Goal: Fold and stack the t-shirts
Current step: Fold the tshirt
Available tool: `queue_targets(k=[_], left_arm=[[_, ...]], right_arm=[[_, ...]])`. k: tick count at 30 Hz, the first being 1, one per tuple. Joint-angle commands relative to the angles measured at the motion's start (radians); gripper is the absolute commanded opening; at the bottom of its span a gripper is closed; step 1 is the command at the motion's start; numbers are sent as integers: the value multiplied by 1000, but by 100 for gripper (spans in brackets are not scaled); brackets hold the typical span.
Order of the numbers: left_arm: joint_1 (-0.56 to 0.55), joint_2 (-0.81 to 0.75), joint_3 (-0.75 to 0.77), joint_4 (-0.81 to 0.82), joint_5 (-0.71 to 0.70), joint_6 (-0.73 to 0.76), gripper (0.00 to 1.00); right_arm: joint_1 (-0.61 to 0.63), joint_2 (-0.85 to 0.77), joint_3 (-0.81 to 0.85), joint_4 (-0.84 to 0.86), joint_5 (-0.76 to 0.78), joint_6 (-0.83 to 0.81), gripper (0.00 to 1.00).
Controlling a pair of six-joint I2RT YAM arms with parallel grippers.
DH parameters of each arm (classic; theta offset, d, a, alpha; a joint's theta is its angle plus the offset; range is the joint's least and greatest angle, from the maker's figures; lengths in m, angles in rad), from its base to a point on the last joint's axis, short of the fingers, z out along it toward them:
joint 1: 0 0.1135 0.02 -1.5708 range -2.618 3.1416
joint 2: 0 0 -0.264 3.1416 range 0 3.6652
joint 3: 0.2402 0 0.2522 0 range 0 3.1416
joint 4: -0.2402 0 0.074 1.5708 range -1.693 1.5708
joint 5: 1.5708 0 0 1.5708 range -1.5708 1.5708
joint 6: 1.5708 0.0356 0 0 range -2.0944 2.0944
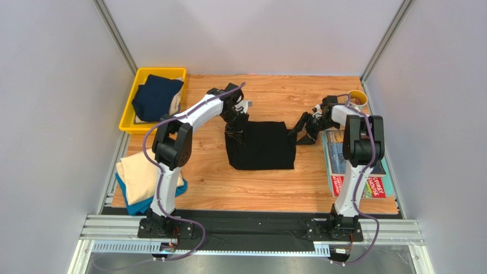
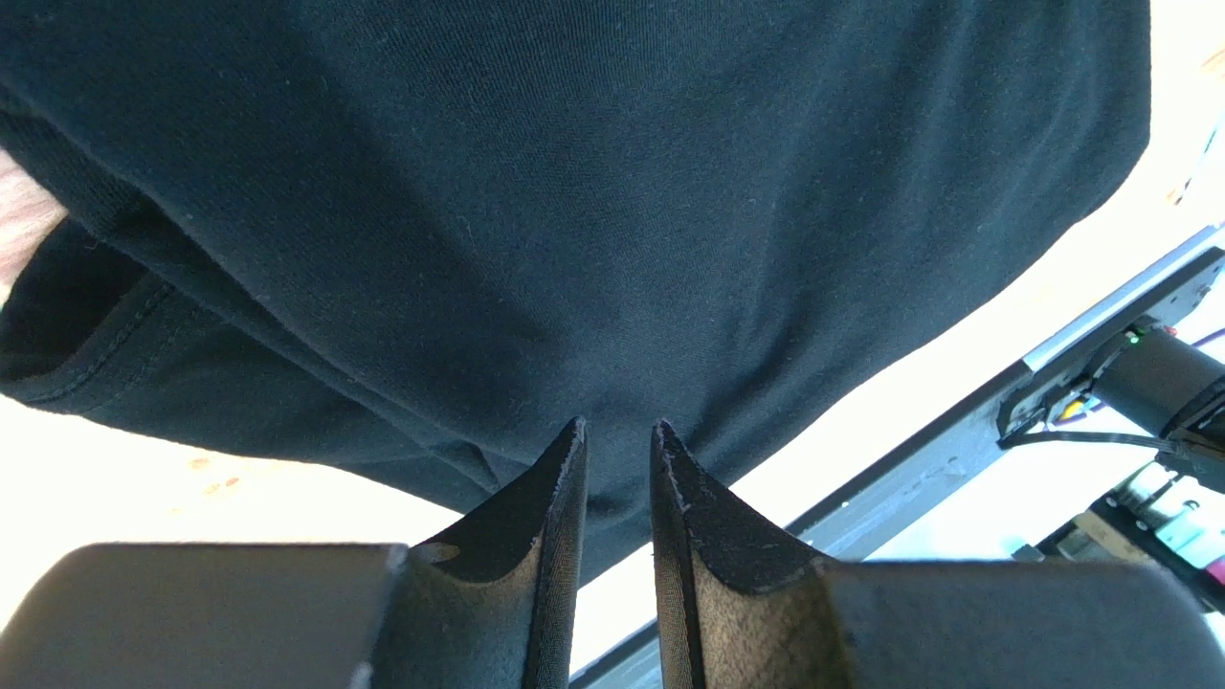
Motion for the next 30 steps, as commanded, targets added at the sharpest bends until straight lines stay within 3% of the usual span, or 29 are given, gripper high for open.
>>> queue_targets(k=[1,30], left_arm=[[-7,14,45,-12,17,18,29],[-33,189,156,-97,-18,32,29]], right_arm=[[-1,63,-25,119,-20,10,62],[173,171,25,21,69,0,61]])
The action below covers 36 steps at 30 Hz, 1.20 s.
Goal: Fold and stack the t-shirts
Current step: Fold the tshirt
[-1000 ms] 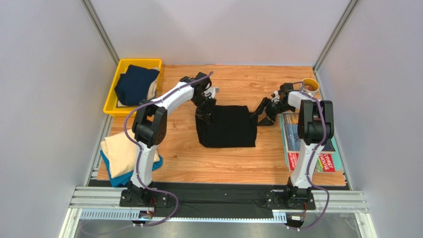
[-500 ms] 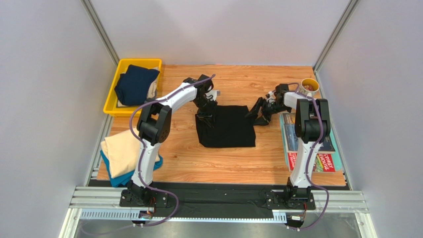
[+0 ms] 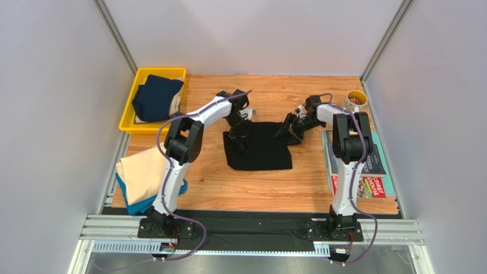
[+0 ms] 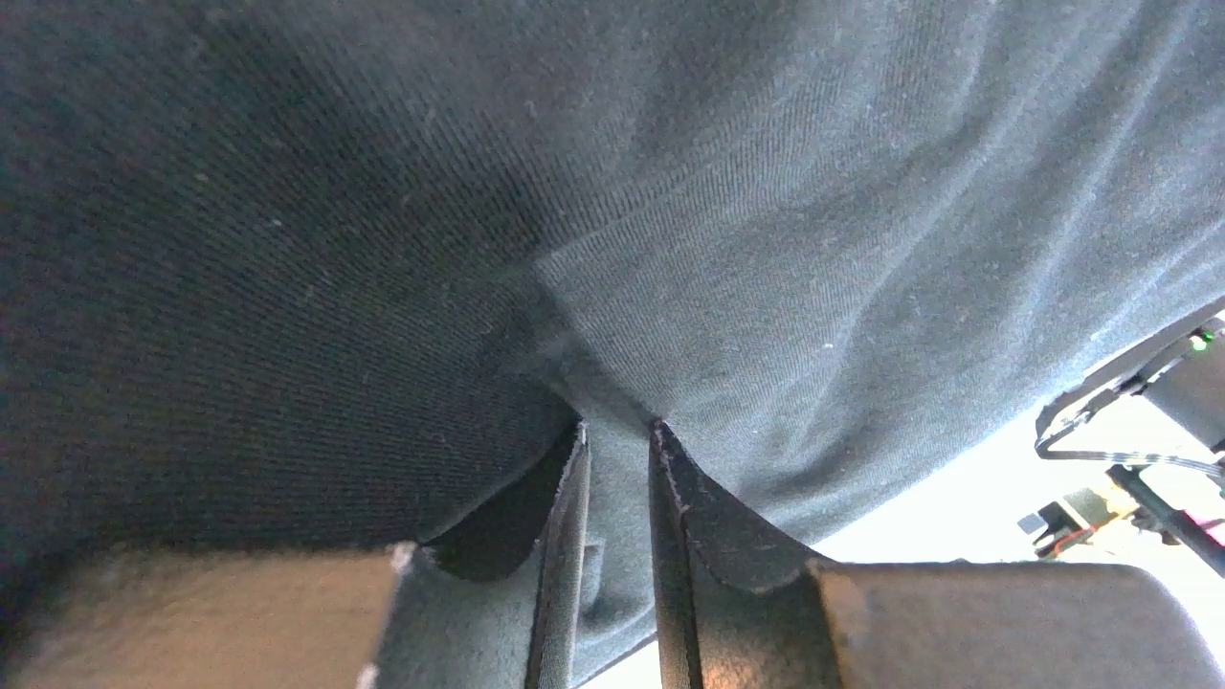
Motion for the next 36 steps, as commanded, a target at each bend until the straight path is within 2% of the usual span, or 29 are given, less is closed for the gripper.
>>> queue_targets(k=[1,13,21,23,24,25,26,27,28,29,36], left_arm=[[-9,18,36,-6,-15,15,28],[-9,12,35,-9,-23,18,28],[-1,-63,1,-8,-90,15,30],[20,-111,-61,44,-112,-11,44],[31,-163,-89,67,-109,-19,72],[55,-187,-135,89,-107,-28,82],[68,-210,-154,119,-91,-31,79],[80,-249,-172,136,-75,-33,73],[101,-263,-201,149,-66,-37,63],[111,-279,-212,158,-63,-37,59],[146,-349,-256,143,-120,-42,65]], right_arm=[[56,89,-38,8,179,-31,61],[139,133,-14,31,131,16,59],[137,84,-43,19,219,2,59],[134,84,-50,15,219,-1,59],[131,86,-52,15,220,-2,59],[134,89,-55,11,222,-1,59],[133,95,-60,8,220,-4,59],[133,96,-64,6,222,-5,59],[133,96,-67,6,223,-8,59],[133,96,-72,8,226,-10,59],[128,113,-35,-72,275,-50,58]])
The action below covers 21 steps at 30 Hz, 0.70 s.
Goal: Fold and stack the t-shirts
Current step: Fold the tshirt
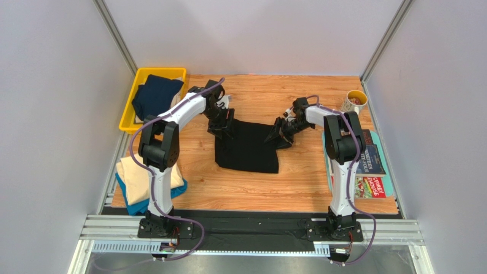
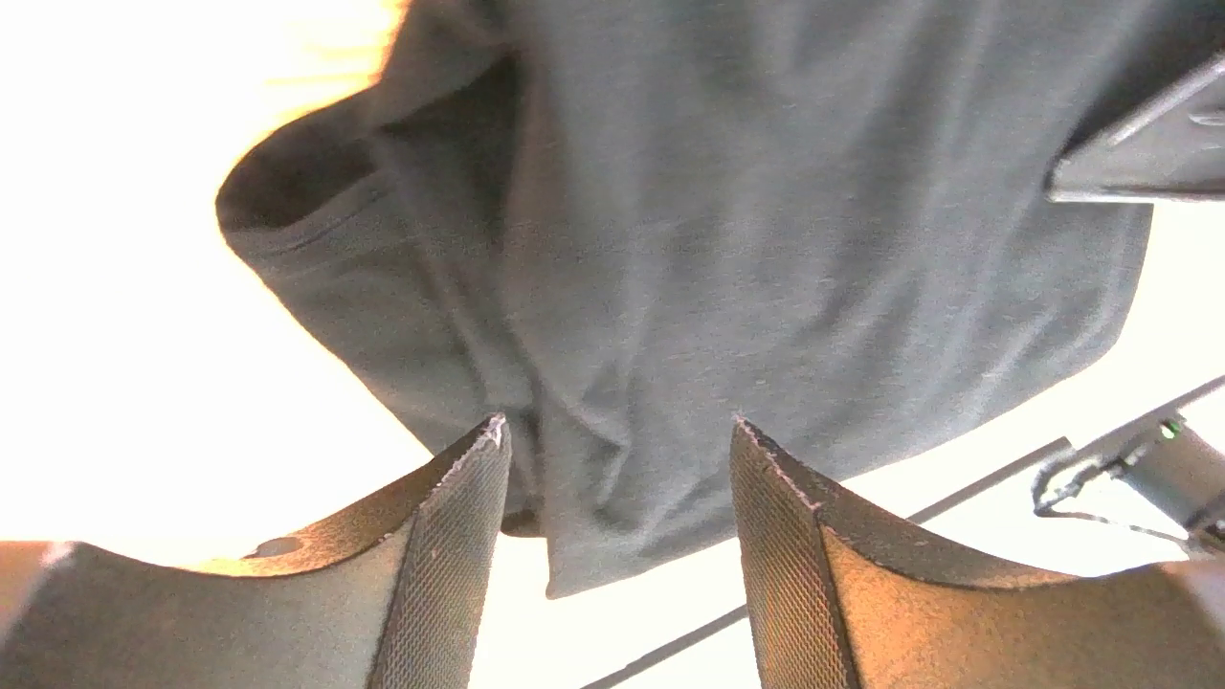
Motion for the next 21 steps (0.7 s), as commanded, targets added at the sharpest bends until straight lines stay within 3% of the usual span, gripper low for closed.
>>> queue_targets(k=[1,15,21], left_arm=[[-8,-92,-33,22,-43,-9,66],[67,-105,-251,151,-96,-42,65],[100,-91,-267,165,-72,-26,65]], right_arm=[[11,87,-37,-83,303,-97,58],[-4,63,-61,-127,326,-146,58],[-9,67,-57,-133,317,-146,57]])
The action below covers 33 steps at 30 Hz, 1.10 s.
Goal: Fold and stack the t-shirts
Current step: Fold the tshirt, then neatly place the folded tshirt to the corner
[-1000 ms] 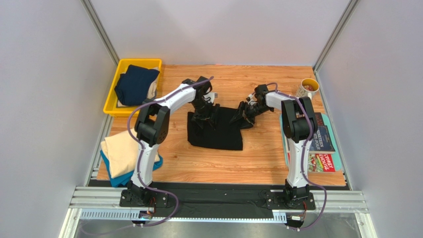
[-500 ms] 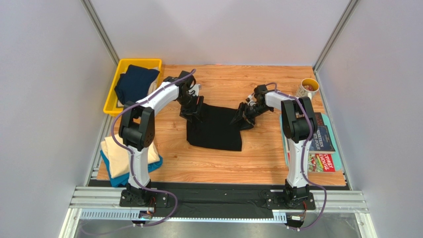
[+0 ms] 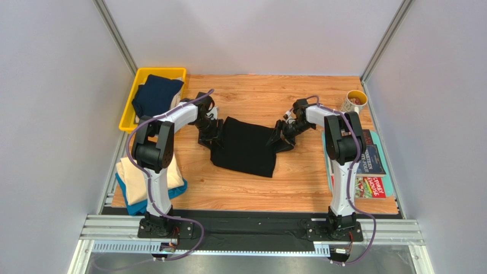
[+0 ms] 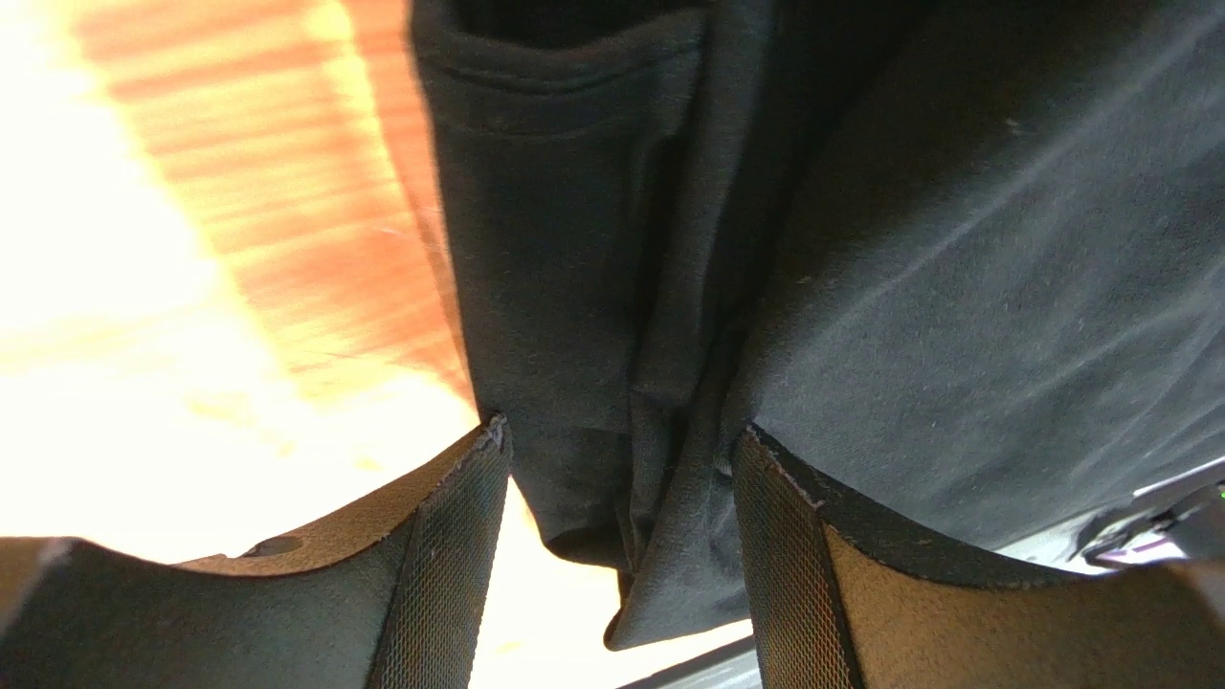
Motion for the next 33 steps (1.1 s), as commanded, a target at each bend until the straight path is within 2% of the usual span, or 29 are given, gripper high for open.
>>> queue_targets(k=[1,8,14,19,28,33], left_arm=[[17,-31,-2,35,-20,6,65],[25,-40,53,-18,-89,46,65],[35,-42,150,-67,-103,50,65],[37,-5,207,-92,-86,67,66],[40,84,150,-26,29,66,65],[42,69,101,21,61,55,64]], right_arm=[[-6,75,-58,-34,284,-67,58],[-7,79,-62,-37,287,-75,58],[-6,93,-61,-43,291,-76,49],[-6,102,-53,-53,293,-79,50],[-9,102,-45,-69,300,-84,50],[-6,111,-35,-82,300,-87,50]])
